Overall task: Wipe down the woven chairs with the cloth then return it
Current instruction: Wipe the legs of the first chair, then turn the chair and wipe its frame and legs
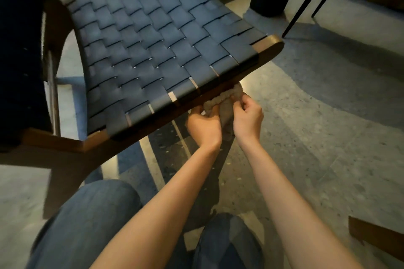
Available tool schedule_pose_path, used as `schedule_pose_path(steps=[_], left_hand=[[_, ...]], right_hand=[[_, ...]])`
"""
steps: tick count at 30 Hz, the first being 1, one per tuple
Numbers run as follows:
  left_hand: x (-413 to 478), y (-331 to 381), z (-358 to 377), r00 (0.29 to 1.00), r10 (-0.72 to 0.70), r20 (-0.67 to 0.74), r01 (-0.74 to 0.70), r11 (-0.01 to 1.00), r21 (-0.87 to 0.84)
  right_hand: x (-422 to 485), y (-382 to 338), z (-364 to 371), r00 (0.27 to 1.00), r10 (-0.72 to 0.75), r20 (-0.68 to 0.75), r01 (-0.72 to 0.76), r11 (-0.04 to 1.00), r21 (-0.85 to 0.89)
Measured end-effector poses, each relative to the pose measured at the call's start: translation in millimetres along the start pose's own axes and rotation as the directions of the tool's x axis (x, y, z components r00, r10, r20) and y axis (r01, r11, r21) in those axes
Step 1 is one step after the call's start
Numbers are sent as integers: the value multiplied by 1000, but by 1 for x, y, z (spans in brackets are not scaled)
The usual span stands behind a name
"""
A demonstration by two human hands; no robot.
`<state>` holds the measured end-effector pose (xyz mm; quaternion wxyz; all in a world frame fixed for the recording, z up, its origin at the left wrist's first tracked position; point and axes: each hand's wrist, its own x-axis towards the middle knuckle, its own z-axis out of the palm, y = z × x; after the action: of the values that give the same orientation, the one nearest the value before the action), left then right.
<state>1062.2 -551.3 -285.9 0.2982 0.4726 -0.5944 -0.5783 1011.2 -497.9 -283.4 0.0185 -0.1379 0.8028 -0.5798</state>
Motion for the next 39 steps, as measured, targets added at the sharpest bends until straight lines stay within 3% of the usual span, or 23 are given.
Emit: schedule_pose_path(steps=[4, 10, 13, 16, 18, 20, 25, 31, 33, 37, 39], left_hand=[[-17, 8, -34, 987, -21, 160, 4, 994, 106], [-26, 19, -94, 868, 103, 486, -232, 949, 213], [-18, 29, -117, 822, 140, 552, -305, 927, 220], [-9, 40, -130, 799, 57, 599, -246, 940, 239], [-9, 50, -136, 741, -35, 670, -190, 947, 260], [-12, 62, -142, 680, -84, 728, -222, 923, 314], [-17, 130, -170, 665, 1, 747, -540, 691, 480], [-32, 241, -223, 664, -31, 747, -606, 562, 563], [-38, 275, -247, 688, -46, 724, -583, 560, 589], [-47, 344, -292, 687, 55, 724, -641, 515, 569], [-50, 376, -309, 674, 52, 737, -659, 492, 569]], right_hand=[[-27, -20, -15, 995, 15, 103, -12, 999, -34], [-62, -42, -31, 980, -25, 197, 39, 997, -65], [-72, -49, -25, 976, -28, 216, 38, 998, -42], [-77, -58, -21, 976, -4, 219, 20, 997, -69], [-79, -68, -22, 969, 28, 244, -5, 996, -94], [-81, -83, -26, 946, 52, 321, -5, 989, -147], [-85, -141, -49, 853, 183, 489, 30, 918, -396], [-90, -255, -80, 719, 414, 559, 59, 764, -642], [-91, -300, -93, 703, 389, 595, 163, 727, -667], [-81, -392, -114, 697, 189, 692, 445, 643, -623], [-75, -431, -118, 673, 186, 716, 486, 618, -618]])
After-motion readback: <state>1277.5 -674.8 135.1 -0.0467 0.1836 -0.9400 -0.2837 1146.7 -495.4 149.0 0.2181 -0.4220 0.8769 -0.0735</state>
